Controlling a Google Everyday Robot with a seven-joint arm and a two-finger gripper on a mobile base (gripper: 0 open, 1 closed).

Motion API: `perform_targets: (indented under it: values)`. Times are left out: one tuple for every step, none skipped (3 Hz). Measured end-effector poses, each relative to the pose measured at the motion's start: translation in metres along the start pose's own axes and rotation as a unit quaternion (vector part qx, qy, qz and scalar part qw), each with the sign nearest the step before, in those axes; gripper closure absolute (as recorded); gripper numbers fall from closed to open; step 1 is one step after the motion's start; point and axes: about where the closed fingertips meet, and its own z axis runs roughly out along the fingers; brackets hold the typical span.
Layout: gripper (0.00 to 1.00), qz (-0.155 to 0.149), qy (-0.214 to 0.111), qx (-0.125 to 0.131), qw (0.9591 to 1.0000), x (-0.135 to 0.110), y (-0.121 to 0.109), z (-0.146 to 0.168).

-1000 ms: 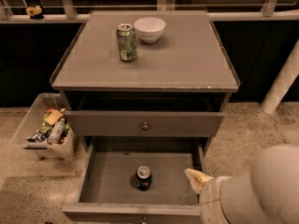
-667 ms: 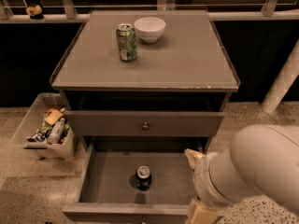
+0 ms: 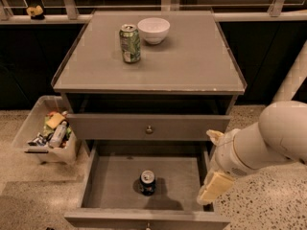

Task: Pick pepsi can from middle drawer and place on counter

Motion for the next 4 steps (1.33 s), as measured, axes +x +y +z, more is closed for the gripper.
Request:
perform_targets:
  values:
    - [0.00,-0.002,0.001,0.000,1.0000,-0.001,0.002,0.000]
    - [0.00,-0.006,0.033,0.015,0.9993,0.007,-0.011,0.007]
    - [0.00,0.004,0.078,0.048,0.9958,0.021,-0.056,0.037]
    - [0.00,-0.008,0.101,0.062,0.9930,0.012,-0.071,0.046]
